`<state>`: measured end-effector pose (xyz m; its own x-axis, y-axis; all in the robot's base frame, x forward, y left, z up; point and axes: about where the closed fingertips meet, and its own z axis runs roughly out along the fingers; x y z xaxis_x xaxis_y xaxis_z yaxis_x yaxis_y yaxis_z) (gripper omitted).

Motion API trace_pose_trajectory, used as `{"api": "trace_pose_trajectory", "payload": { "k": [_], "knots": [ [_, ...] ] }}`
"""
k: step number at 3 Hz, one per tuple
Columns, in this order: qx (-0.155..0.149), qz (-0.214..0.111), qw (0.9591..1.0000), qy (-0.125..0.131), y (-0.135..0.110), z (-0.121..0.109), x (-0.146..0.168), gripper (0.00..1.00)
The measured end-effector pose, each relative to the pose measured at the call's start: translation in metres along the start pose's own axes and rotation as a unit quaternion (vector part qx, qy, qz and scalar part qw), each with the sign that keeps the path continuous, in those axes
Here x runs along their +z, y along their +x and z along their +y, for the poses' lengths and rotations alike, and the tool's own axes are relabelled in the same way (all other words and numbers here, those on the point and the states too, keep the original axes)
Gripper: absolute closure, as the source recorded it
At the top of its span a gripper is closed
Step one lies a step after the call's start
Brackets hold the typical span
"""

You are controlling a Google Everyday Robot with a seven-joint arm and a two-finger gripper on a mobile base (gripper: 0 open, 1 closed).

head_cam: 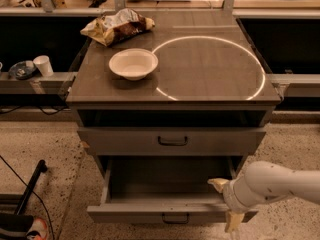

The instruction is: Open middle drawer

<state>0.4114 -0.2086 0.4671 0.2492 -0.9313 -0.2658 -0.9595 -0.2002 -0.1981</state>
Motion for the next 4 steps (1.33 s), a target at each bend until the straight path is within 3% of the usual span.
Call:
{"api": "trace_pose_trajectory", "payload": {
  "k": [1,2,3,4],
  "knots": [
    [0.006,-0.044,0.9989,-0.011,0.007,-0.023,-0.003,0.38],
    [0.010,-0.063,0.9978,-0.019,0.005,-0.042,-0.002,0.63],
    [0.010,-0.066,0.9971,-0.035,0.001,-0.052,0.006,0.85],
    [0.010,-0.067,0.9970,-0.038,0.001,-0.054,0.008,1.00]
  ]
}}
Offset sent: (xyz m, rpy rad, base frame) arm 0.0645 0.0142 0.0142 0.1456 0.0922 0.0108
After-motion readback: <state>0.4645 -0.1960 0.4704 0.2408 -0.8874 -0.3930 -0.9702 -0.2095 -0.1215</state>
